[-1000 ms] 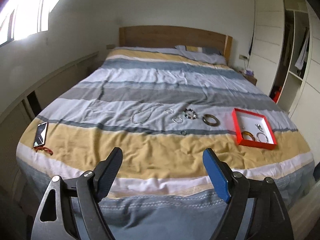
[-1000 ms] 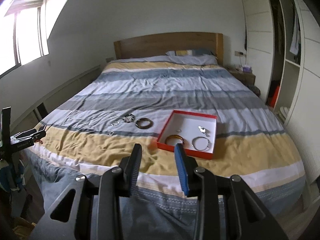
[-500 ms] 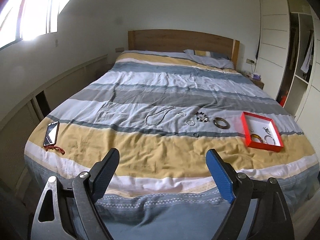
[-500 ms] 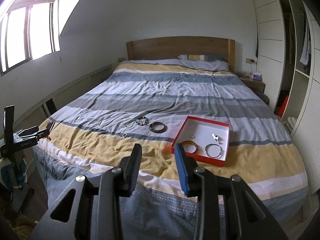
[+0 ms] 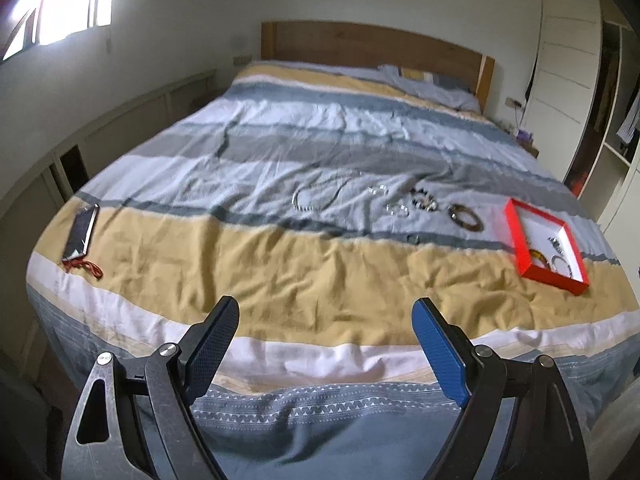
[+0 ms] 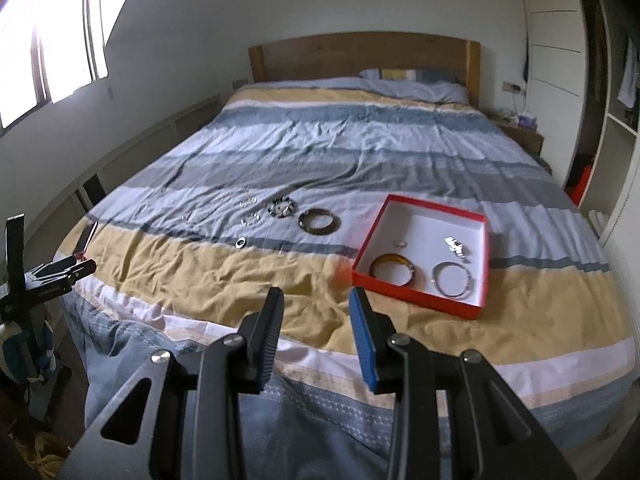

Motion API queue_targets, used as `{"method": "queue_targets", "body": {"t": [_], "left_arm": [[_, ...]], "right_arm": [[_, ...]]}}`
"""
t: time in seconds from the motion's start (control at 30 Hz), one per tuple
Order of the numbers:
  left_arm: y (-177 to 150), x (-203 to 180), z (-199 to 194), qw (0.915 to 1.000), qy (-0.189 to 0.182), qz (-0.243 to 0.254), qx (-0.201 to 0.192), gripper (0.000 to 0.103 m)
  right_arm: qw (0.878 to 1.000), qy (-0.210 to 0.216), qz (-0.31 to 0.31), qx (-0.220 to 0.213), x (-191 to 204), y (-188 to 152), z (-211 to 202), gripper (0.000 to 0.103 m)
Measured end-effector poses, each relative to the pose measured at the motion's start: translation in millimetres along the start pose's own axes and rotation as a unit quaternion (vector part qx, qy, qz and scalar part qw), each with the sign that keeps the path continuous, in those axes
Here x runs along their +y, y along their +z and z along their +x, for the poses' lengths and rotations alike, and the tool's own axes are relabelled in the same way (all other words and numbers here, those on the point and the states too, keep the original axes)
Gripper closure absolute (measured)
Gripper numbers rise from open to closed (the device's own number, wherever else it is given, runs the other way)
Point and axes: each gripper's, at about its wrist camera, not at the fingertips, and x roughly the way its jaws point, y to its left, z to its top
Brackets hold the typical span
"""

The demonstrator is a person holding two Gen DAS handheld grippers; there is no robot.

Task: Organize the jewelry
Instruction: 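Withdraw both tools from the box back over the jewelry, then grasp the twisted silver bangle with the left tool while the right tool grasps the beaded bracelet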

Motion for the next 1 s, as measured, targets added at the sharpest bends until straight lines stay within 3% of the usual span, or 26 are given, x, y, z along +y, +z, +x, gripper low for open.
{"method": "queue_targets", "body": {"t": [0.33,0.5,0.8,1.0], "left_arm": [[1,8,61,0.9988,-0.003,-0.014,0.048,0.016],[12,-1,93,0.9976,-0.021,-0.008,0.066,0.024],[52,-25,158,0.9944,-0.063,-0.003,0.084,0.031],[90,-45,212,0.9900,-0.101,-0.002,0.099,0.042]], "right_arm": [[0.998,0.030,0.002,0.052,6,3,82,0.070],[0.996,0.040,0.003,0.073,8,9,120,0.070],[0.993,0.065,-0.009,0.094,15,36,185,0.070],[0.992,0.084,-0.023,0.096,26,74,242,0.070]]}}
